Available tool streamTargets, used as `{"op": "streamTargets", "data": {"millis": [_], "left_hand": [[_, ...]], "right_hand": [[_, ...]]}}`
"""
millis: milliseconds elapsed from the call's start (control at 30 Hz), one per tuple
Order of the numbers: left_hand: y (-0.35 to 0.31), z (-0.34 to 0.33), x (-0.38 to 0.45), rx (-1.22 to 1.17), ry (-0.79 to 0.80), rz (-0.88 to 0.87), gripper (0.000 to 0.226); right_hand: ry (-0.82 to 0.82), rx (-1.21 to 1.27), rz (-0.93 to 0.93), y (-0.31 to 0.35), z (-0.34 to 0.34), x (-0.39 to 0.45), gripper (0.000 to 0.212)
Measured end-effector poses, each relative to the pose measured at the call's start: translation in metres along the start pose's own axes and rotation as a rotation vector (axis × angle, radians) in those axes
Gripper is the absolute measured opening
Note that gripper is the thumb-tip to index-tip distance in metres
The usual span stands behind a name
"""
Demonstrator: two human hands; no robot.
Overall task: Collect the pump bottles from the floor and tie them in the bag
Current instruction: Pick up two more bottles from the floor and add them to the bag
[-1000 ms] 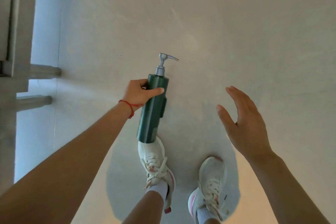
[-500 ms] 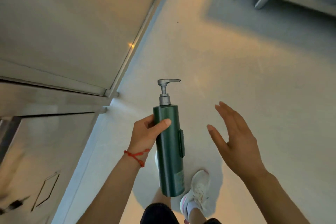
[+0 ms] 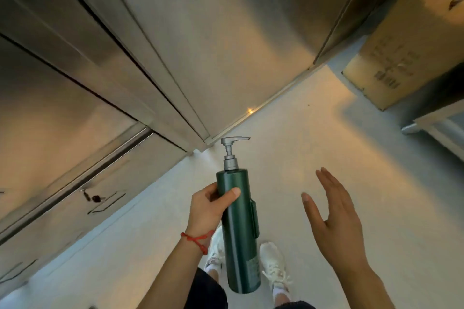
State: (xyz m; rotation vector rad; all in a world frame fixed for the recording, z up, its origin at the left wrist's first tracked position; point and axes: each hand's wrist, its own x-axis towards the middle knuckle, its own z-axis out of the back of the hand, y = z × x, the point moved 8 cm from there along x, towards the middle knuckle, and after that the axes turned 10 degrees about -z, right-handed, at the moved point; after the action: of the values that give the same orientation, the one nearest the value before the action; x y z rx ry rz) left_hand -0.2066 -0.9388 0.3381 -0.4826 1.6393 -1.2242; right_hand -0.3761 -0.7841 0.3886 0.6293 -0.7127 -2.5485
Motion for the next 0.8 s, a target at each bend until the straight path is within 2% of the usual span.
{"op": "streamTargets", "data": {"millis": [200,433,800], "left_hand": [[0.026,0.045,-0.053,-0.081,-0.306,0.027,0.01],[0.064,0.093,-0.13,-0.236,-0.572,0.074,0.01],[0.131,0.235,-0.258,-0.39,-0.958,0.066,0.009]], "right_hand": [[0.204,-0.136,0.272,0.026,-0.009,-0.011,0.056],[0.378,-0.269,0.466,0.055,-0.045,-0.047,0.057],[0.694,-0.428,0.813,0.142,-0.171,-0.205,0.061]]}}
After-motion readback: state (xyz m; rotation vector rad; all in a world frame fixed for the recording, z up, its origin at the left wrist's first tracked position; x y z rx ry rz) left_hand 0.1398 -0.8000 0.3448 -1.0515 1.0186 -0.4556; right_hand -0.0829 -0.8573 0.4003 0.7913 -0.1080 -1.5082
